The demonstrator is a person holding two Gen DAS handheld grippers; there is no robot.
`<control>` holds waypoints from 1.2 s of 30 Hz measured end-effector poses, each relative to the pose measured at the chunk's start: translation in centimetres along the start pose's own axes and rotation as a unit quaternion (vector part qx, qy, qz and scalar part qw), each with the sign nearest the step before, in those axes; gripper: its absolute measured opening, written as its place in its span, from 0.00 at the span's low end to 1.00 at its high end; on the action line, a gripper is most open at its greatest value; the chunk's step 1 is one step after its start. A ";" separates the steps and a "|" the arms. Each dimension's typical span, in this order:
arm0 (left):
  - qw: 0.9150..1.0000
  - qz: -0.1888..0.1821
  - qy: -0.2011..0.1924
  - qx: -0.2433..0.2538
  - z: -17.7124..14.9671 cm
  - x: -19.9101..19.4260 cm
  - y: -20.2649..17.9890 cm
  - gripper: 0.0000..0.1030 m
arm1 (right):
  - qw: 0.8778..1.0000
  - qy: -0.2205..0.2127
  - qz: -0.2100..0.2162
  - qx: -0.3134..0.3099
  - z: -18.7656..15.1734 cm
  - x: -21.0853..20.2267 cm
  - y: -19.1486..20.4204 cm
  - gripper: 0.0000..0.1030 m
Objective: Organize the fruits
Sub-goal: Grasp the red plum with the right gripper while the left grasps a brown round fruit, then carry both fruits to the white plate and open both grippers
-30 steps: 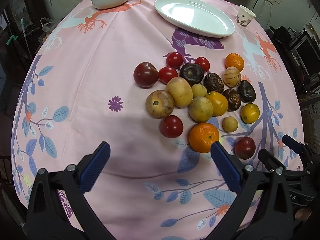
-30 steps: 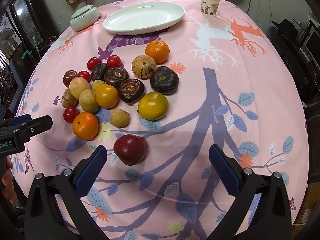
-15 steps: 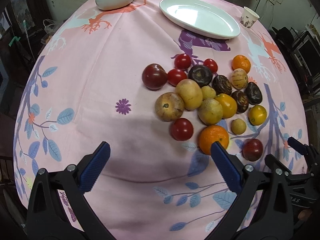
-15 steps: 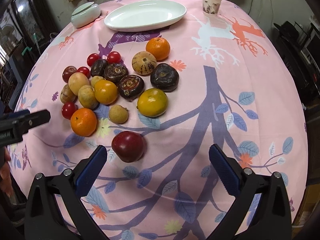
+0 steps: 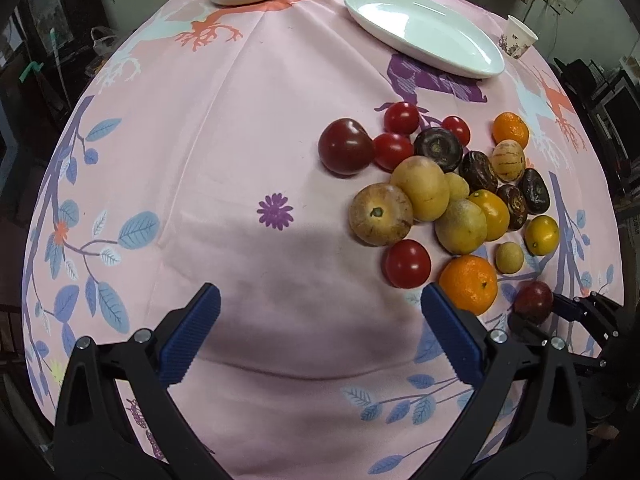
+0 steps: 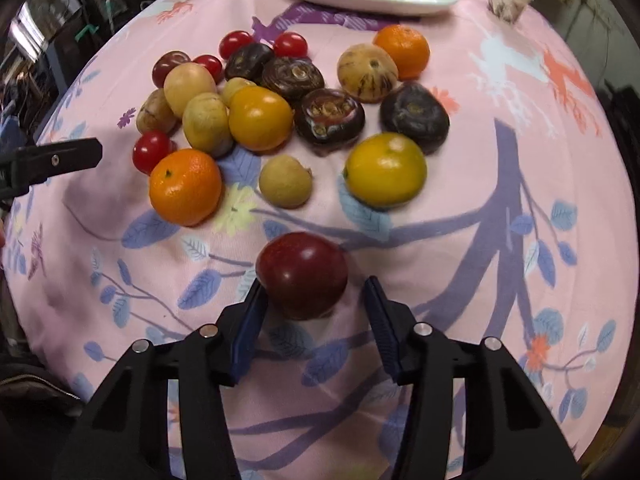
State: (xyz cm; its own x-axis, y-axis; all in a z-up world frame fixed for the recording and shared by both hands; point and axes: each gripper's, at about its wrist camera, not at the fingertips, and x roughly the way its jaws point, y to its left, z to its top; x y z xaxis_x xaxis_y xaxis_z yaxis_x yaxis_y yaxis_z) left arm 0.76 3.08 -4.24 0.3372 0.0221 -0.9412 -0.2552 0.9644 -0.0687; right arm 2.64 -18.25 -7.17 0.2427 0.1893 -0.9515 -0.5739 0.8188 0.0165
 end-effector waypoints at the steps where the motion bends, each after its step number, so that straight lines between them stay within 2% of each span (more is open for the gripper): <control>1: 1.000 0.002 -0.004 0.014 0.1 0.1 -0.4 0.98 | 1.000 0.000 0.001 -0.003 0.1 0.0 0.0 0.38; 4: 0.998 0.004 -0.013 0.057 0.6 0.5 -1.5 0.98 | 1.000 -0.003 0.021 0.016 0.2 -0.3 -1.2 0.37; 9: 0.998 -0.021 -0.011 0.065 1.6 1.3 -1.4 0.98 | 0.998 -0.012 0.038 0.047 0.2 -1.5 -3.3 0.37; 13: 0.996 -0.022 -0.013 0.084 2.6 1.9 -1.5 0.96 | 0.997 -0.017 0.046 0.054 0.5 -1.9 -3.1 0.37; 16: 0.994 -0.027 0.000 0.103 3.2 2.8 -1.9 0.84 | 0.997 -0.019 0.050 0.054 0.6 -2.1 -3.0 0.37; 18: 0.995 -0.035 0.002 0.098 3.6 3.0 -2.0 0.82 | 0.997 -0.019 0.051 0.056 0.6 -2.2 -3.0 0.37; 19: 0.994 -0.039 0.002 0.099 3.8 3.2 -2.2 0.75 | 0.997 -0.019 0.052 0.057 0.5 -2.3 -3.1 0.37; 20: 0.994 -0.047 0.002 0.102 4.0 3.3 -2.5 0.64 | 0.997 -0.019 0.052 0.058 0.5 -2.3 -3.1 0.37; 21: 0.993 -0.059 0.003 0.104 4.2 3.4 -2.8 0.59 | 0.997 -0.018 0.053 0.059 0.6 -2.3 -3.2 0.37; 22: 0.992 -0.067 0.005 0.104 4.3 3.5 -3.1 0.46 | 0.997 -0.019 0.053 0.059 0.6 -2.3 -3.2 0.37; 23: 0.993 -0.059 0.004 0.106 4.4 3.6 -3.5 0.39 | 0.997 -0.018 0.053 0.058 0.6 -2.3 -3.2 0.37; 26: 0.992 -0.055 0.002 0.118 4.4 3.7 -3.8 0.38 | 0.997 -0.016 0.054 0.059 0.6 -2.2 -3.2 0.37; 29: 0.992 -0.075 0.012 0.099 4.3 3.4 -3.1 0.37 | 0.996 -0.017 0.057 0.064 0.6 -2.2 -3.4 0.37; 36: 0.992 -0.083 -0.032 0.084 3.7 -1.2 -1.7 0.37 | 0.992 -0.055 0.084 0.081 2.0 -4.7 -4.8 0.37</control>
State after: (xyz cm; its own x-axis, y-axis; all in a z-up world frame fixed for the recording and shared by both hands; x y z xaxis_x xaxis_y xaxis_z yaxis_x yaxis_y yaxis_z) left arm 4.14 2.40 -1.81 0.4197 -0.1289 -0.8984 -0.0379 0.9865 -0.1593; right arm 5.82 -21.97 -2.20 0.2430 0.3816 -0.8918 -0.4826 0.8451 0.2301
